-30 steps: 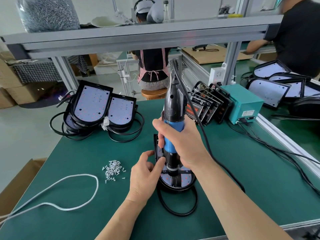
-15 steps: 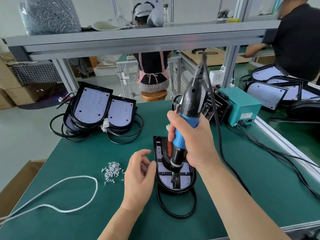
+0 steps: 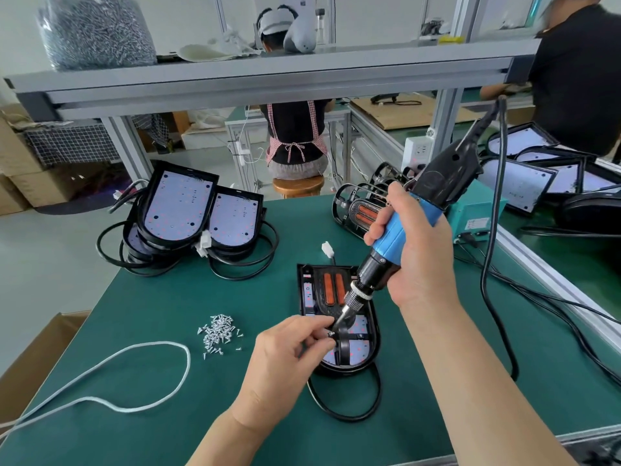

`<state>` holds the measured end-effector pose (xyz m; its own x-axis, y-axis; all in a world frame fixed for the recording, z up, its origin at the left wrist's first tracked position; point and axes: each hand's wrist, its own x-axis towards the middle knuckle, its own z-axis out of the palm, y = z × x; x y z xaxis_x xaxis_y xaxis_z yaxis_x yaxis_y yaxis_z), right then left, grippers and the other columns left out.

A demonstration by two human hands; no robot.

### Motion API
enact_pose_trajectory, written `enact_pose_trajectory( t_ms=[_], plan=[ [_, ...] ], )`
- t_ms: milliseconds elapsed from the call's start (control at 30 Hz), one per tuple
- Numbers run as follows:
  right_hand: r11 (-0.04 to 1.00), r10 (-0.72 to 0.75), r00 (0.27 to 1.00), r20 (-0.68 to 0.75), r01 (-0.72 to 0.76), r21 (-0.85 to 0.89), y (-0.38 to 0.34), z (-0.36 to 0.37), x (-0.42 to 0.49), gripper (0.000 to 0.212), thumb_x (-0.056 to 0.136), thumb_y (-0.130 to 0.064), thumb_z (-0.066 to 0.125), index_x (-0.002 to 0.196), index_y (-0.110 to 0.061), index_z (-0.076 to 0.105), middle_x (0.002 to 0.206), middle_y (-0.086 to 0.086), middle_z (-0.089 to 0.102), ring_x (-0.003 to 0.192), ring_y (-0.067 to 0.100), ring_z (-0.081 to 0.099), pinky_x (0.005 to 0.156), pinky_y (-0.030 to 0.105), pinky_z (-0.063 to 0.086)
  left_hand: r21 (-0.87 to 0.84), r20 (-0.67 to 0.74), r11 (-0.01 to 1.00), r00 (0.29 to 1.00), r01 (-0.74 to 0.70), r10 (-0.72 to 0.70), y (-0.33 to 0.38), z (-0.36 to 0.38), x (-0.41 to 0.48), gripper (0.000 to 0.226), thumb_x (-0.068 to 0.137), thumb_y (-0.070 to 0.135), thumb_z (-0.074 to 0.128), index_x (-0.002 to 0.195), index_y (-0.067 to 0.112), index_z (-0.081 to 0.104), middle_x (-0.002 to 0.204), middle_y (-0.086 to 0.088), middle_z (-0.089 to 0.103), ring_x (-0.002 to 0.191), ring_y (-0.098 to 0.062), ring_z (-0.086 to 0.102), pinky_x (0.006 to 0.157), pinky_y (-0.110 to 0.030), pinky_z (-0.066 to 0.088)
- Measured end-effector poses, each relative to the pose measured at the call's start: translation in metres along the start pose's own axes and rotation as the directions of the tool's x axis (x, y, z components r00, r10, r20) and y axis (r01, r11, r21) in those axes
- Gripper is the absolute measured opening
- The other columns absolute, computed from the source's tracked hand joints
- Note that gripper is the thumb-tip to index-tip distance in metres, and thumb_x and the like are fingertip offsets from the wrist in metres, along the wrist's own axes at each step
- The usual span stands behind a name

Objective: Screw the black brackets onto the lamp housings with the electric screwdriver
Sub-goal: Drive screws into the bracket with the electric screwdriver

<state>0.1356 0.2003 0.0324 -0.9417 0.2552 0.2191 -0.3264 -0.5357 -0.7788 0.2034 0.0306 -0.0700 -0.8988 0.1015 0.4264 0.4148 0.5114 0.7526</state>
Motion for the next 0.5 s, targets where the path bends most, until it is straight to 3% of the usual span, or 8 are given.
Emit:
enact_pose_trajectory(
  t_ms=[133,333,500],
  plan=[
    [0.999,0.012,0.999,-0.035,-0.011,0.036,0.0003,-0.0006,0.0005,0.021,0.094,-0.018,0.068,0.081,-0.014,0.052,0.06,0.002,0.051,0.046,0.016,0.047,0.052,0.029,0.045,-0.132,0.008,0.984,0.993,0.122,-0.122,0.0023,0.0028,0.0015,0.047,0.08,0.005,0.081,0.08,0.051,0.073,0.077,0.016,0.072,0.067,0.0,0.064,0.065,-0.007,0.046],
    [0.995,0.033,0.997,-0.07,-0.026,0.1,-0.0017,-0.0023,0.0009,0.022,0.094,-0.017,0.069,0.08,-0.015,0.052,0.061,0.002,0.051,0.048,0.015,0.046,0.052,0.028,0.045,-0.208,0.065,0.957,0.979,0.204,-0.195,0.0039,0.0035,0.0021,0.024,0.086,0.007,0.074,0.082,0.031,0.072,0.071,0.0,0.069,0.059,-0.005,0.054,0.06,-0.018,0.048],
    [0.992,0.033,0.996,-0.085,-0.023,0.123,-0.0039,-0.0013,0.0015,0.021,0.094,-0.018,0.069,0.085,-0.014,0.051,0.061,0.002,0.051,0.049,0.015,0.046,0.053,0.029,0.045,-0.036,0.025,0.993,0.993,0.113,-0.112,0.0011,0.0018,0.0028,0.019,0.083,0.022,0.072,0.069,0.027,0.06,0.056,0.012,0.051,0.052,-0.004,0.04,0.053,-0.012,0.035]
  ],
)
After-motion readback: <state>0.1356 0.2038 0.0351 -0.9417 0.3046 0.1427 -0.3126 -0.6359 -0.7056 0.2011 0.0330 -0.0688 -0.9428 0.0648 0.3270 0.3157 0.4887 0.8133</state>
